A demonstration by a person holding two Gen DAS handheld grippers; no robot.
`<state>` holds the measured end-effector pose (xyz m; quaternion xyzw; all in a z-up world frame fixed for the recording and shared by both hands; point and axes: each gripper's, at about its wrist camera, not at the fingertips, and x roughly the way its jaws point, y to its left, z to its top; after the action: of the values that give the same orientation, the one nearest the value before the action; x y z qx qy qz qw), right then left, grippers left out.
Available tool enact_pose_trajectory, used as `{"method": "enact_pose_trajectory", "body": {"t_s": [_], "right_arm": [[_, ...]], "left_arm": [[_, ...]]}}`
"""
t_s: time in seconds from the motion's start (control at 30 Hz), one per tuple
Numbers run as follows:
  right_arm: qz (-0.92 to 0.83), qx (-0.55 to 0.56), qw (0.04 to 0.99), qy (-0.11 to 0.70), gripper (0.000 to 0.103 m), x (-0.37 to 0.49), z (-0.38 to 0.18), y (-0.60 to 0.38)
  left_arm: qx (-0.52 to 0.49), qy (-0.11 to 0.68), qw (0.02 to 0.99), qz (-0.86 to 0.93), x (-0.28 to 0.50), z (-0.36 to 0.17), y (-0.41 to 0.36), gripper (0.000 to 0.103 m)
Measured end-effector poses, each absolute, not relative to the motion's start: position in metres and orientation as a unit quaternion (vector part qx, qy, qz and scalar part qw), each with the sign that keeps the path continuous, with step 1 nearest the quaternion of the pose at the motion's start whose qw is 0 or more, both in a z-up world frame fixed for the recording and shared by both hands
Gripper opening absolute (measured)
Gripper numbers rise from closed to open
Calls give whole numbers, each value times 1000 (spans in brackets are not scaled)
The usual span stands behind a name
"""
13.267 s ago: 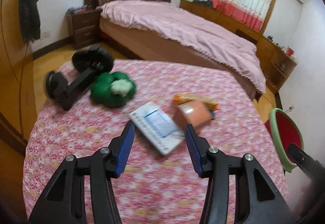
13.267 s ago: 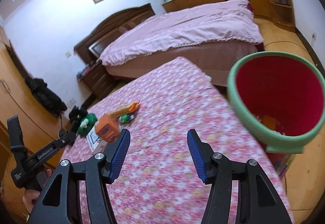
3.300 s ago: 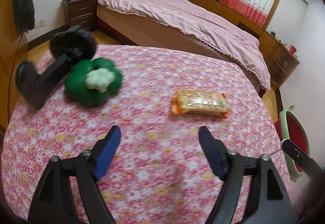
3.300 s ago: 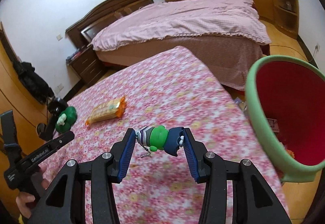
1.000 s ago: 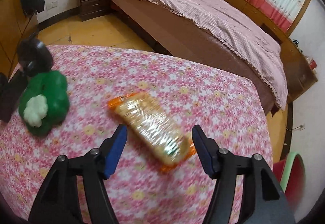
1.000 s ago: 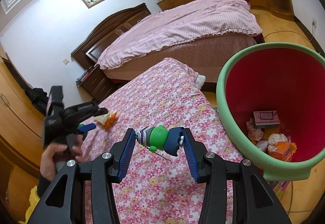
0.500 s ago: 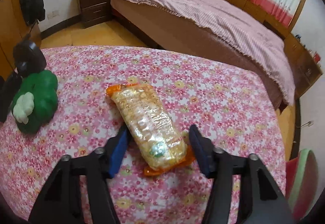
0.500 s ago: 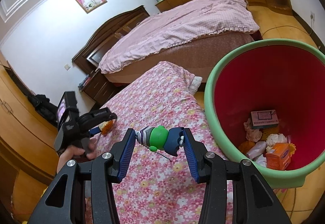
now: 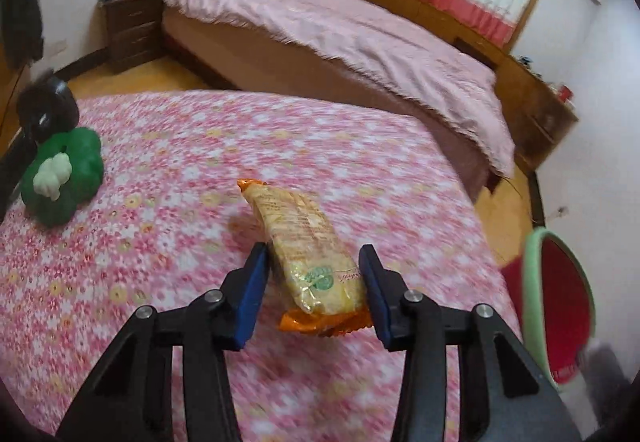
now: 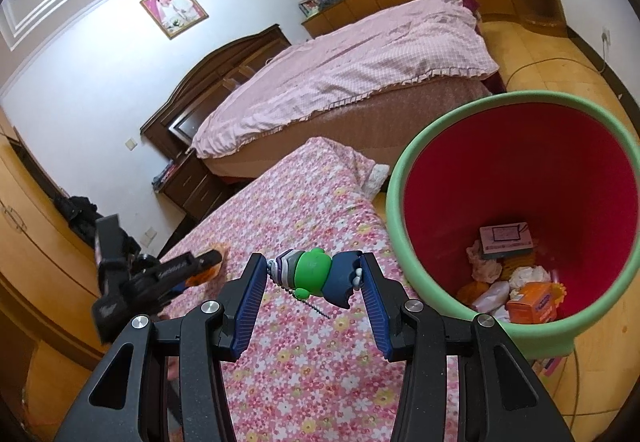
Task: Collect trash
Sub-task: 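Carry snack bag and figurine over the red bucket, then open both tools to drop snack bag and figurine into the bucket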
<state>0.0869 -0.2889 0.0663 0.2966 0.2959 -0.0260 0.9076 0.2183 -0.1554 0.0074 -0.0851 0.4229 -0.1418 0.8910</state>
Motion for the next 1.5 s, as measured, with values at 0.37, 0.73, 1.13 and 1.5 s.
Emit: {"method": "enact_pose_trajectory", "body": {"t_s": [0.37, 0.73, 1.13, 1.5], "right_arm": [[-67, 308, 913, 260, 48, 55, 83, -317], [-126, 336, 900, 247, 48, 31, 73, -370], [-160, 363, 879, 263, 50, 24, 47, -404], [-170, 369, 876, 258, 56, 19, 45, -414]], "left_arm": [[-66, 393, 883, -247, 167, 49, -207, 46], [-32, 395, 859, -325, 148, 54, -282, 46], [46, 410, 826, -383, 134, 37, -360, 47], [60, 417, 828, -370, 137, 32, -368, 54]]}}
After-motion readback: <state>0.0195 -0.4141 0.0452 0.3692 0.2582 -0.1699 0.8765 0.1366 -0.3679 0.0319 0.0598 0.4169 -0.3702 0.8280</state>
